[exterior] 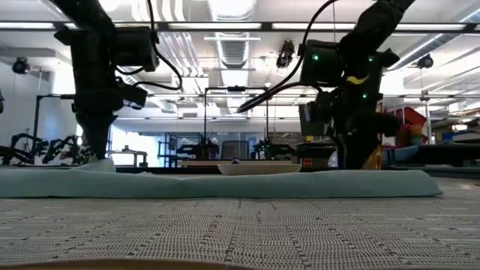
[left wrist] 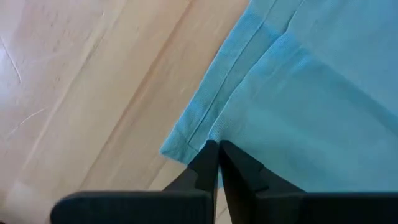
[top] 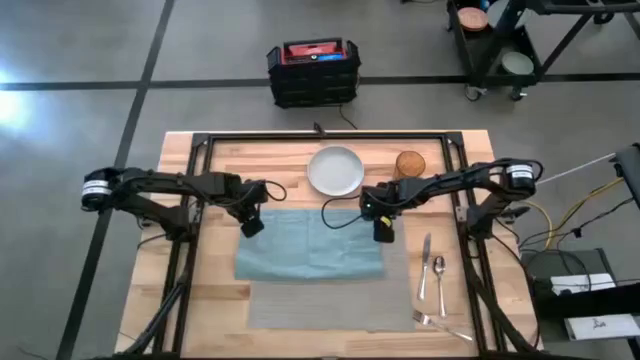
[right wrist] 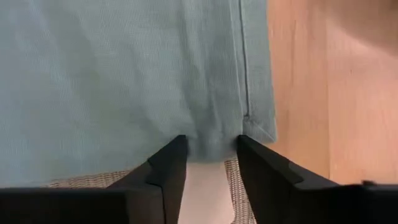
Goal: Set table place
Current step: Fold the table napkin
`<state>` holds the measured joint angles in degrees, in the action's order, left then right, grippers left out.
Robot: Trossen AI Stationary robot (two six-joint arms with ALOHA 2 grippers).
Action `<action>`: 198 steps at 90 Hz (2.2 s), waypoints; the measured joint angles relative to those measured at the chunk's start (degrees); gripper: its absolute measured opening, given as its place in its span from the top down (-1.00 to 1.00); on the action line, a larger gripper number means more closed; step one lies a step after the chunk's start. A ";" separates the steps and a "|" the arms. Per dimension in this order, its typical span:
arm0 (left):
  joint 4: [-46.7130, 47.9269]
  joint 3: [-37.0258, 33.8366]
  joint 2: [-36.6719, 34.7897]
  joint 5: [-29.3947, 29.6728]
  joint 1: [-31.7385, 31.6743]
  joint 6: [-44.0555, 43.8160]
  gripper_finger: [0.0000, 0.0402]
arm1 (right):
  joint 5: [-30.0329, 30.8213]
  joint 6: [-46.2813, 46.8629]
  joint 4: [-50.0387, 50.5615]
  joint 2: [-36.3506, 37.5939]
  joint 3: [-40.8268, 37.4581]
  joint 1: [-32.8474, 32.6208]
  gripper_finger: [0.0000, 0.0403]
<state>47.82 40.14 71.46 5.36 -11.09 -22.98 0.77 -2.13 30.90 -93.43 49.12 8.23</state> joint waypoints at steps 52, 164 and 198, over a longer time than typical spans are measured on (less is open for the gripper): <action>3.74 -0.07 -1.89 0.15 0.00 -0.44 1.00 | 0.73 2.08 2.85 4.08 -0.07 0.02 0.95; 4.19 0.26 -6.58 12.19 0.00 -4.02 0.80 | 9.70 6.70 5.19 7.47 -0.07 -0.07 0.75; 5.50 2.81 -7.26 11.76 0.48 -2.92 0.15 | 9.23 5.99 10.50 7.91 5.09 -0.07 0.11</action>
<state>53.32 42.95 64.20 17.12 -10.61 -25.90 10.00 3.86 41.40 -85.52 54.22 8.16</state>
